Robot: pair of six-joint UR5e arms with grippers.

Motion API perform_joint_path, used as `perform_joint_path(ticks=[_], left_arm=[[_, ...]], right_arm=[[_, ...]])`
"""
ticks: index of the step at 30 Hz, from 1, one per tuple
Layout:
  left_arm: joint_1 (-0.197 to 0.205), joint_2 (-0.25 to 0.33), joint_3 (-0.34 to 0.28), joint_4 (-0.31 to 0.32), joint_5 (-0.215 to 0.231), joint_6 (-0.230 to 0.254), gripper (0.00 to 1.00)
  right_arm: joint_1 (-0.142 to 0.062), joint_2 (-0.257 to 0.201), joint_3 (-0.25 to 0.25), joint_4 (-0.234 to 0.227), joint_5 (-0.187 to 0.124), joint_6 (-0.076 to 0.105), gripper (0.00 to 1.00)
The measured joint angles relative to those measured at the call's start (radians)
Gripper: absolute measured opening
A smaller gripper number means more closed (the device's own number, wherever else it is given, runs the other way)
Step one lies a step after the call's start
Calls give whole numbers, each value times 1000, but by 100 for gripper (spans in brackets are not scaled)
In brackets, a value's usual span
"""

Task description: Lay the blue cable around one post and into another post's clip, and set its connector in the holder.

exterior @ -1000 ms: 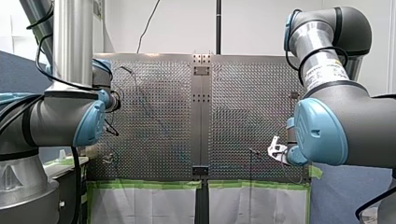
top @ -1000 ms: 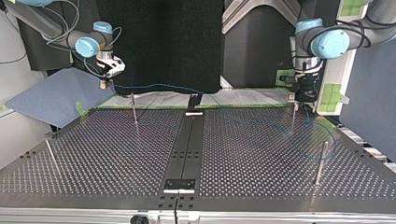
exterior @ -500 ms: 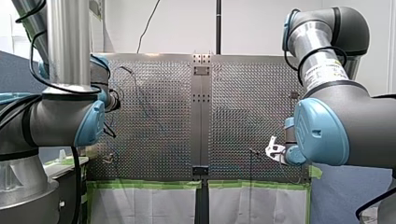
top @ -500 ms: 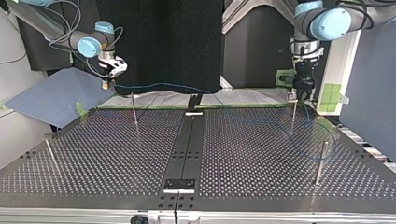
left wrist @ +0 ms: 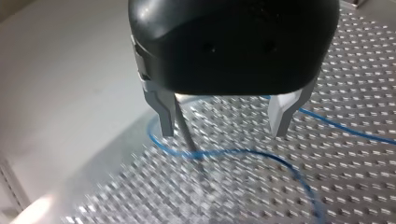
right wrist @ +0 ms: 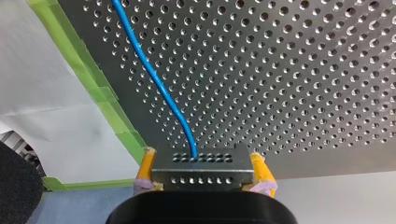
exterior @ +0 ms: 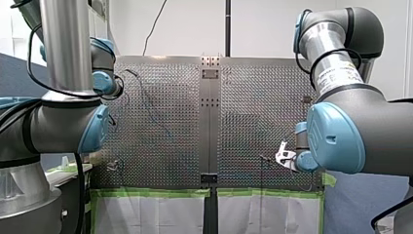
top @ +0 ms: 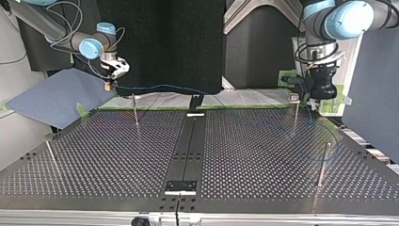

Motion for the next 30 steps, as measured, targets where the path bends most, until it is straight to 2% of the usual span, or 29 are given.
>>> perform_joint_path(ticks=[19,25,30], left_arm=[[-36,146,146,-147,-142,146,100],[-46,192,196,-196,-126,196,100],[-72,179,237,-237,-95,237,100]], right_arm=[[4,0,0,-13,0,2,0],[1,0,0,-14,0,2,0],[2,0,0,-14,0,1,0]])
